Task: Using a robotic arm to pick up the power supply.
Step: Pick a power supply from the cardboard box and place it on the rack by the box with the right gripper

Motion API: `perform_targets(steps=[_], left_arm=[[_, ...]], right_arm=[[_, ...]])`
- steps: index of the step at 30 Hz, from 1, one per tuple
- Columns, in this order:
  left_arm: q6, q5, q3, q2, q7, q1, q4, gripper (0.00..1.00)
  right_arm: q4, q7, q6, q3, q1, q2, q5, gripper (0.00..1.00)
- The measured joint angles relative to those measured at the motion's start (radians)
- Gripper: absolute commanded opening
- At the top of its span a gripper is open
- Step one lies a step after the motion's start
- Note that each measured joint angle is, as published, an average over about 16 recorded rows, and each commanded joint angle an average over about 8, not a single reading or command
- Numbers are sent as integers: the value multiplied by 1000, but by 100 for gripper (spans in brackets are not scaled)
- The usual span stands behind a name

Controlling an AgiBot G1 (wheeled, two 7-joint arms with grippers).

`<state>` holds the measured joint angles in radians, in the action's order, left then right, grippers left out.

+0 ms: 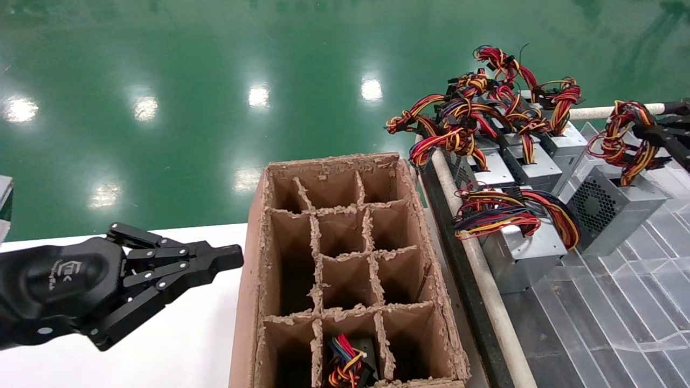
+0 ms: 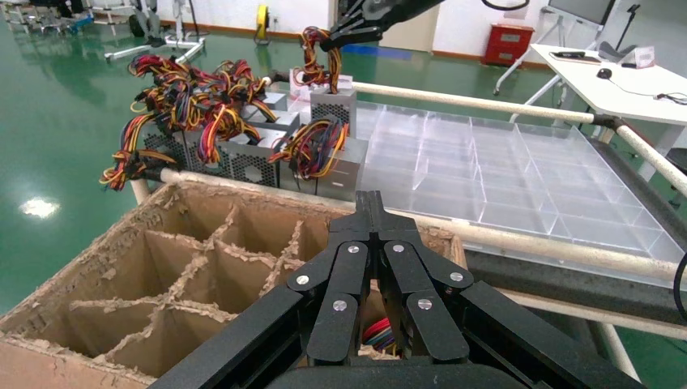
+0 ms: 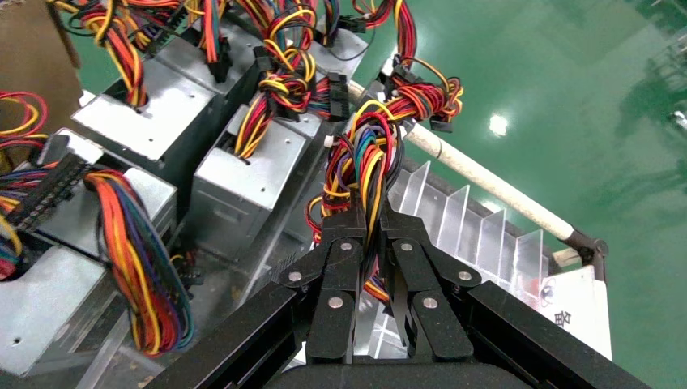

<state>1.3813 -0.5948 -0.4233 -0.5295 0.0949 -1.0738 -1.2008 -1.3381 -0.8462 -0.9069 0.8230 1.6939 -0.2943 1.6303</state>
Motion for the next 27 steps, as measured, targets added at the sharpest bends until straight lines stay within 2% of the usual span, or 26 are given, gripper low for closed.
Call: perform_targets(steps=[17,27], left_arm=[[0,0,0,0,0,0,0,0],[0,0,0,0,0,0,0,0]], right_arm=[[11,-60,175,25,-83,-65,70,0],[13,-91,198,43,-122,-88,76,0]])
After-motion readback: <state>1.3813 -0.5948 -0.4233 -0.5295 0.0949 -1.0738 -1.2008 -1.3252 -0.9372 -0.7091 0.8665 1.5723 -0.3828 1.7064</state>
